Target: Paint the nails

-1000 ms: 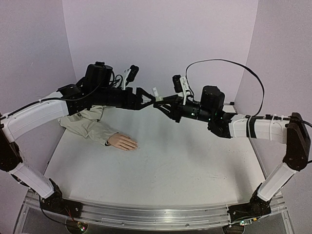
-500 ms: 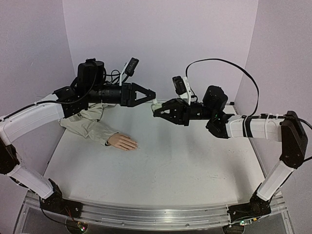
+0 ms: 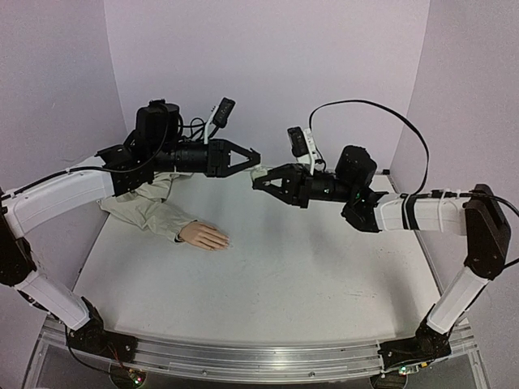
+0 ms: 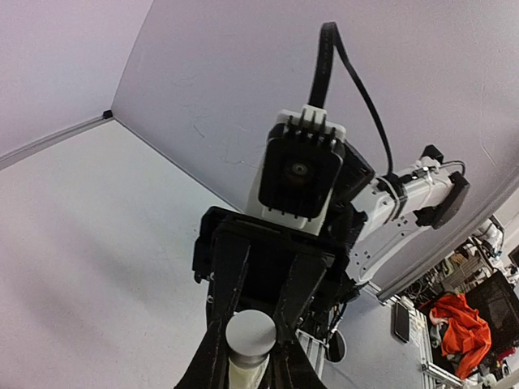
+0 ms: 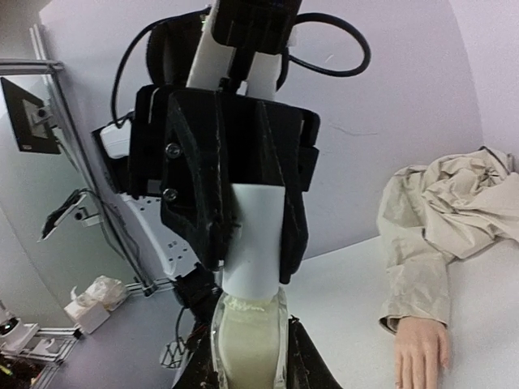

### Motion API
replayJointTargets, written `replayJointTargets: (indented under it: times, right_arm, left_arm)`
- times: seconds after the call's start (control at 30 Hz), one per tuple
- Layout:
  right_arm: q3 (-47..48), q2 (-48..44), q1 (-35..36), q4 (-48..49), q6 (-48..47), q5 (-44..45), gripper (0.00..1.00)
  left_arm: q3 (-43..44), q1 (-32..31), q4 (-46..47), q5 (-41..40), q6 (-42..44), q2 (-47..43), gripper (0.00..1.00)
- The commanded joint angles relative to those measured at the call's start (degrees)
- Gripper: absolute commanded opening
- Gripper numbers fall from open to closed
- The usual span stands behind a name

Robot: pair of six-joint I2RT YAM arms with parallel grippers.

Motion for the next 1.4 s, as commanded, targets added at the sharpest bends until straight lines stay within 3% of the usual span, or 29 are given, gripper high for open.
replayJointTargets:
  times: [0.0,0.03,0.1,0.17,0.23,0.4,0.47,0.57,0.67,0.77,0.87,1.0,1.17,1.37]
  right_arm:
    - [1.4,-4.8,0.7,-9.6,-10.2,23.8,0.0]
    - [1.7,-6.0,2.2,-13.9,-12.6,34.3,0.0]
    - [2.8,-7.1,8.1,-20.3,-18.6,67.5,0.0]
    - [2.3,-6.9,14.0,-16.4,-26.6,94.5,0.0]
    - [0.3,-6.7,18.7,-6.1,-37.2,101.9,0.0]
    - [0.2,-6.5,20.3,-5.2,-39.4,85.9,0.0]
    - [-0.9,-7.4,20.2,-5.3,-38.8,79.7,0.0]
    - [-3.4,-10.2,18.9,-5.5,-37.1,69.8,0.0]
    - [-4.1,-12.8,14.4,-9.4,-31.9,54.3,0.0]
    - [-4.7,-14.5,8.7,-10.7,-25.1,37.6,0.0]
    - [-4.9,-15.0,4.6,-10.4,-20.6,24.6,0.0]
    - [-2.8,-12.5,1.8,-8.3,-14.2,7.7,0.0]
    - [-0.9,-9.3,1.5,-4.1,-7.9,1.4,0.0]
    - [-0.8,-6.4,1.5,1.6,-2.9,1.0,0.0]
  left_arm:
    - [2.1,-1.1,0.8,-1.2,-0.5,0.5,0.0]
    - [2.2,-1.3,0.0,-3.2,-0.4,0.7,0.0]
    - [3.0,-2.1,-3.1,-9.4,0.2,1.1,0.0]
    - [5.7,-3.3,-9.4,-18.9,0.3,2.2,0.0]
    - [7.9,-3.5,-12.1,-20.8,0.2,4.4,0.0]
    - [10.8,-3.5,-13.0,-17.2,0.4,6.6,0.03]
    - [11.3,-3.5,-13.0,-15.9,1.0,6.6,0.15]
    - [11.2,-3.4,-12.8,-13.9,2.0,5.7,0.44]
    - [10.6,-3.3,-11.9,-10.6,3.9,4.3,0.64]
    - [8.5,-2.7,-8.7,-6.0,4.5,2.2,0.78]
    - [5.8,-1.7,-3.6,-1.1,1.8,0.9,0.84]
    - [2.7,-0.7,5.8,5.5,-3.0,0.9,0.86]
    - [2.3,-0.7,9.3,7.7,-4.0,0.9,0.81]
    - [2.8,-0.7,9.6,8.4,-4.3,1.3,0.55]
